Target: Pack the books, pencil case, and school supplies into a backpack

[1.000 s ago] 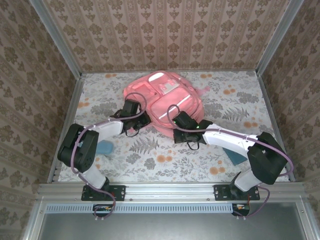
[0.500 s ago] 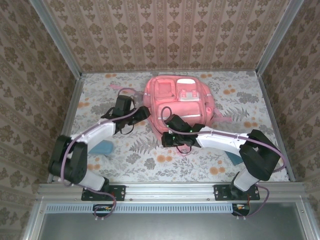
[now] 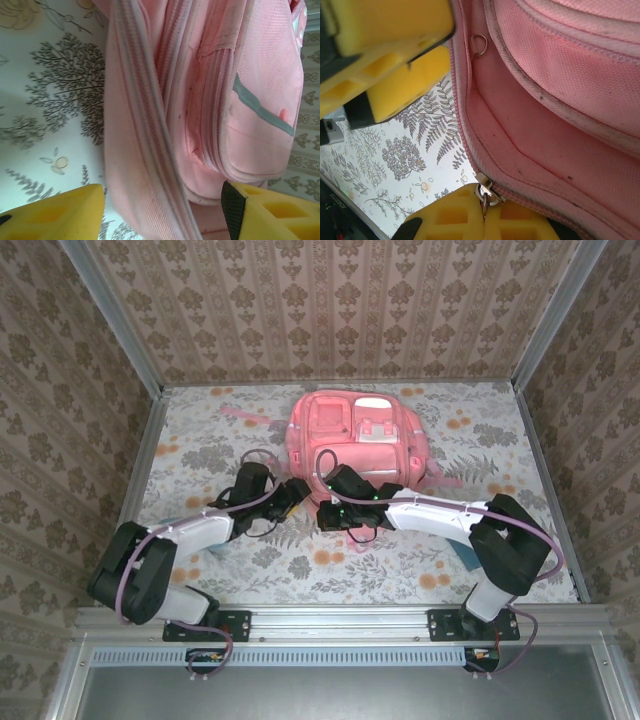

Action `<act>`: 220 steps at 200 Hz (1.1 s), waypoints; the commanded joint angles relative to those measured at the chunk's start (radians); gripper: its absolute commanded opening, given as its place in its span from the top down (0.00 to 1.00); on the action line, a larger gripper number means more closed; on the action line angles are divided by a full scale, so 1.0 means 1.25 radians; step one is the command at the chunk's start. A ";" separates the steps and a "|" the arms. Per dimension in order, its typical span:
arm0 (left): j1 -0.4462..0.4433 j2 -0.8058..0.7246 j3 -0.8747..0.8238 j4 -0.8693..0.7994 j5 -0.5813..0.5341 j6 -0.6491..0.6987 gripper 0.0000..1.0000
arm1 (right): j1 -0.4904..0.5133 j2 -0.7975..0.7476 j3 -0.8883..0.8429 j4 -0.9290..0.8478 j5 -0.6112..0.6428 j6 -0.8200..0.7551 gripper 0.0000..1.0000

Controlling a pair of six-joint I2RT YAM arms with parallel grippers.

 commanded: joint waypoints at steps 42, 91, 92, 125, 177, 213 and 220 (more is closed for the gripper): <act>-0.012 0.063 -0.020 0.075 -0.044 -0.095 0.56 | 0.011 0.004 0.040 -0.024 0.010 -0.017 1.00; -0.006 0.083 -0.004 0.042 -0.074 -0.074 0.89 | 0.033 -0.031 0.049 -0.160 0.160 -0.029 1.00; -0.005 0.083 -0.004 0.040 -0.077 -0.073 0.90 | 0.032 -0.032 0.048 -0.162 0.164 -0.028 1.00; 0.003 0.080 0.013 -0.023 -0.151 -0.029 1.00 | 0.034 -0.095 0.023 -0.307 0.319 0.010 1.00; 0.031 0.050 0.051 -0.104 -0.181 0.031 1.00 | -0.025 -0.222 -0.057 -0.463 0.483 0.096 1.00; 0.060 0.018 0.078 -0.175 -0.193 0.081 1.00 | -0.060 -0.255 -0.069 -0.379 0.392 0.024 1.00; 0.059 0.007 0.083 -0.197 -0.203 0.087 0.97 | -0.060 -0.254 -0.063 -0.350 0.350 0.003 1.00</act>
